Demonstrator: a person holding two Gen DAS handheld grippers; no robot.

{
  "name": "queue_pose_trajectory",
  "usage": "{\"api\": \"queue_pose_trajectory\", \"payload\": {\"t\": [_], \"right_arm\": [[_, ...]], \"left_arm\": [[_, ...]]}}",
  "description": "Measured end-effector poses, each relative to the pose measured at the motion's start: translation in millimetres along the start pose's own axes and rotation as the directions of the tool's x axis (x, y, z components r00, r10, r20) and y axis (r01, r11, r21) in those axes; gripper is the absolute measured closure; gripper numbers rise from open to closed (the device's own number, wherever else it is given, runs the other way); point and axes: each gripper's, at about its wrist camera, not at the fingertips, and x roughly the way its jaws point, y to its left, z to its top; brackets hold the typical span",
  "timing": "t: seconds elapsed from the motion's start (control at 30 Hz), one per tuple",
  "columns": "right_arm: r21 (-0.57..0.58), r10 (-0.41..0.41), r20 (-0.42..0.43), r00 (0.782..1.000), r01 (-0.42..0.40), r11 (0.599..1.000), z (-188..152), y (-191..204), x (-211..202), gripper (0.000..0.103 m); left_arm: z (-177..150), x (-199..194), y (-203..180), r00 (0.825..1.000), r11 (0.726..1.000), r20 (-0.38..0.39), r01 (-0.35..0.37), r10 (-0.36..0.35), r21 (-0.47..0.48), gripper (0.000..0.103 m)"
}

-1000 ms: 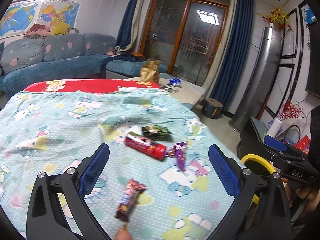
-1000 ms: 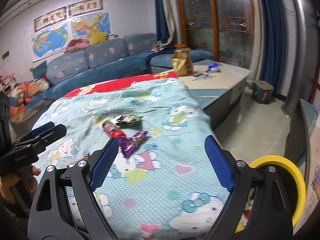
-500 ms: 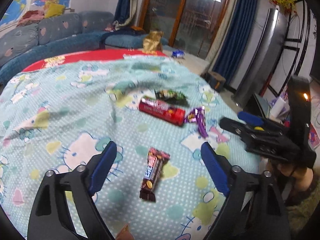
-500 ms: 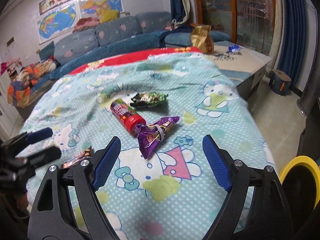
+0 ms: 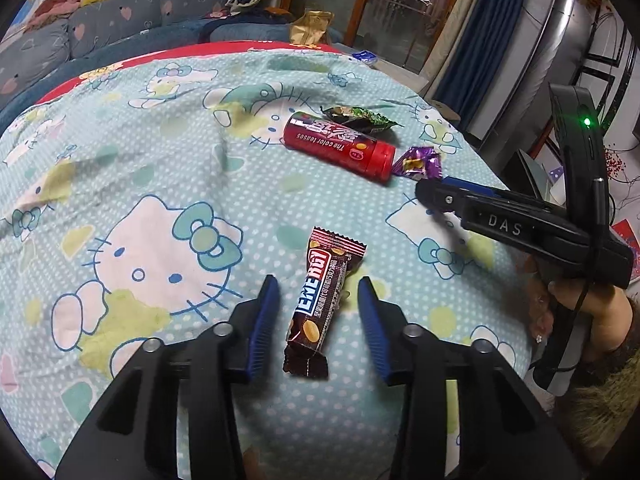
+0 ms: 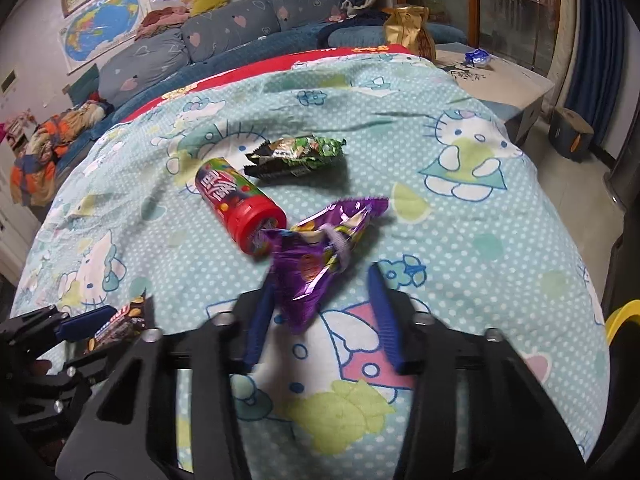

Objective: Collect trash
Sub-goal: 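Grasp the chocolate bar with the left gripper while the right grasps the purple wrapper, then carry the chocolate bar and purple wrapper over the yellow bin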

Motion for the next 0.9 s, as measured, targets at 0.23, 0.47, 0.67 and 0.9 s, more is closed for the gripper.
{"api": "queue_pose_trajectory", "payload": {"t": [0.23, 0.47, 0.67, 0.9], "right_arm": [[-0.007, 0.009, 0.020, 1.000, -0.009, 1.000, -10.6, -7.2, -11.9, 0.087], [0.015, 0.010, 0.042, 0.999, -0.011, 1.000, -21.1, -23.0, -36.2, 0.087], [0.026, 0.008, 0.076, 0.997, -0.010, 1.000, -27.1, -35.4, -61.9, 0.088], [0.039, -0.004, 0.119, 0.993, -0.001, 0.999, -33.9, -49.4, -91.5, 0.088]], "left_arm": [[-1.2, 3.0, -1.4, 0.998, 0.998, -0.005, 0.067, -0.067, -0.018, 0.086], [-0.5, -1.8, -25.6, 0.991, 0.991, 0.011, 0.134, -0.134, 0.026, 0.088], [2.1, -9.4, -55.5, 0.985, 0.984, 0.042, 0.162, -0.166, 0.079, 0.088], [5.3, -23.0, -88.9, 0.975, 0.970, 0.085, 0.192, -0.206, 0.146, 0.088]]}}
